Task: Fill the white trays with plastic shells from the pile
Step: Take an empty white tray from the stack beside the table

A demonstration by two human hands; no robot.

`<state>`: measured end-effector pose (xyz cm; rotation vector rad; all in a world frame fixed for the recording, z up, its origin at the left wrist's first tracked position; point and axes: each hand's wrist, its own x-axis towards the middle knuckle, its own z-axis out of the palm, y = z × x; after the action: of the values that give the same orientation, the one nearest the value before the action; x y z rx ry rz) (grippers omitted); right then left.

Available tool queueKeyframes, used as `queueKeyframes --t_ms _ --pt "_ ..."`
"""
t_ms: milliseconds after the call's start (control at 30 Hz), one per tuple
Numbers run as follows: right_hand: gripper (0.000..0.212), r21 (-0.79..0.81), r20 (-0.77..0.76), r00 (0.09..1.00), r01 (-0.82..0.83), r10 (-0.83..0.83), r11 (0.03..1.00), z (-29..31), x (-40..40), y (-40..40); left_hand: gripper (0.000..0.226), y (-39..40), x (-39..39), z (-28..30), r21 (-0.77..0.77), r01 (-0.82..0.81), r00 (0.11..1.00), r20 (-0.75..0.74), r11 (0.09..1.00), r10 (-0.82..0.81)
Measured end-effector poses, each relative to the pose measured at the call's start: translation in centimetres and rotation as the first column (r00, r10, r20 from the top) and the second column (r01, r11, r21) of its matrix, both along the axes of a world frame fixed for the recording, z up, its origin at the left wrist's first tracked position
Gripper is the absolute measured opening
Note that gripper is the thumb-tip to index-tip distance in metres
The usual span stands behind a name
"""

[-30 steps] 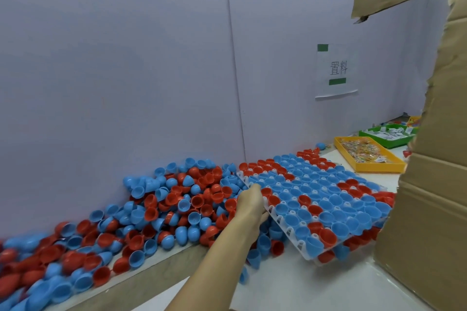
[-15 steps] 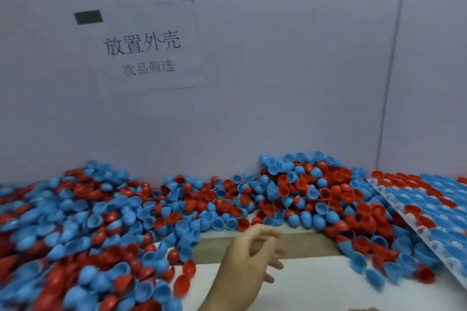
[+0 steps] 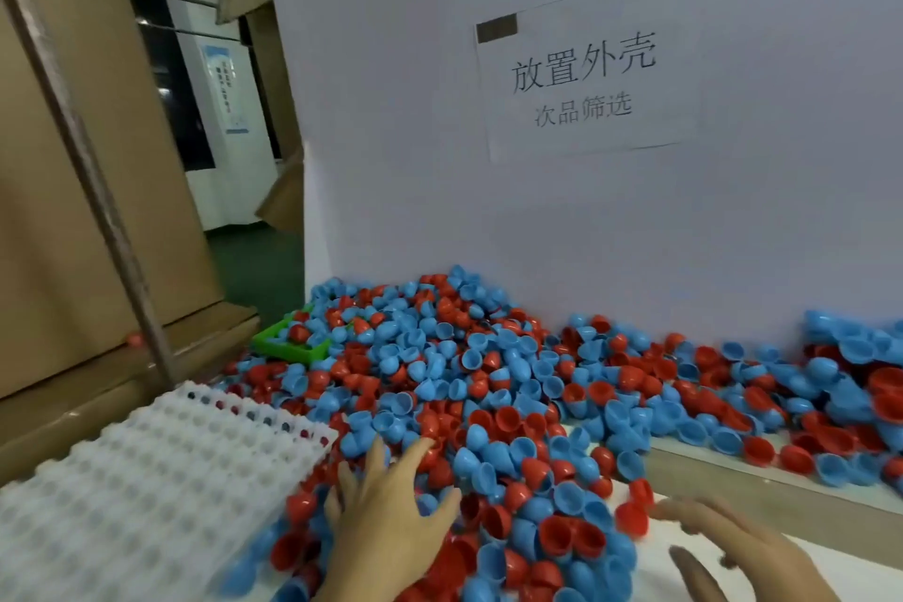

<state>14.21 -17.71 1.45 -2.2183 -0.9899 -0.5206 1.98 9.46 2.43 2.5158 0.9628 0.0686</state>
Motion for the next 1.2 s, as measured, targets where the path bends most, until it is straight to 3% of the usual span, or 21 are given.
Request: queueKeyframes --t_ms 33,133,267,433,500,667,800,933,1033,1200 --pt "0.074 -0.052 0.04 0.988 -0.145 0.148 0.988 -0.1 -0.2 2.4 0.066 0.3 -0.1 -0.6 -0.024 -0.014 0.999 -0.029 1.0 0.013" --pt "0.054 -0.21 -0.113 0.953 -0.299 0.281 0.931 -0.3 -1.8 8.9 0.065 1.0 0.1 -2.2 -0.012 -0.005 1.0 -0.023 1.0 0.005" --pt "0.046 -0.178 -0.131 0.94 -0.335 0.315 0.925 -0.7 -2.2 14.4 0.056 1.9 0.6 -2.2 -0.035 0.04 0.99 0.135 0.999 -0.035" --pt "0.044 -0.144 -0.131 0.939 -0.335 0.318 0.931 0.1 -1.4 19.8 0.052 5.6 -2.5 -0.1 0.103 0.033 0.917 0.392 0.994 -0.071" --pt "0.046 -0.151 -0.187 0.915 -0.387 0.358 0.91 0.9 -1.7 22.2 0.051 8.4 -4.2 1.2 0.166 -0.017 0.909 0.412 0.986 -0.054" --pt "0.07 -0.254 -0.303 0.837 -0.531 0.455 0.808 2.3 -3.9 29.0 0.064 18.2 -8.3 4.1 0.231 -0.188 0.976 0.15 0.955 0.156" --pt "0.085 -0.402 -0.356 0.842 -0.529 0.405 0.748 1.9 -6.2 33.4 0.087 25.7 -10.6 3.9 0.264 -0.262 0.952 -0.088 0.928 0.293" --pt "0.083 -0.54 -0.34 0.916 -0.374 0.211 0.754 1.1 -7.5 36.2 0.117 31.0 -12.5 2.6 0.059 -0.398 0.913 -0.072 0.915 0.402" --pt "0.074 -0.577 -0.326 0.93 -0.336 0.167 0.744 1.2 -7.6 37.0 0.12 32.9 -13.0 1.6 -0.025 -0.413 0.902 -0.149 0.91 0.405" --pt "0.06 -0.6 -0.276 0.942 -0.324 0.191 0.731 2.0 -7.4 37.2 0.098 34.2 -12.9 0.1 0.184 -0.399 0.892 -0.152 0.899 0.427"
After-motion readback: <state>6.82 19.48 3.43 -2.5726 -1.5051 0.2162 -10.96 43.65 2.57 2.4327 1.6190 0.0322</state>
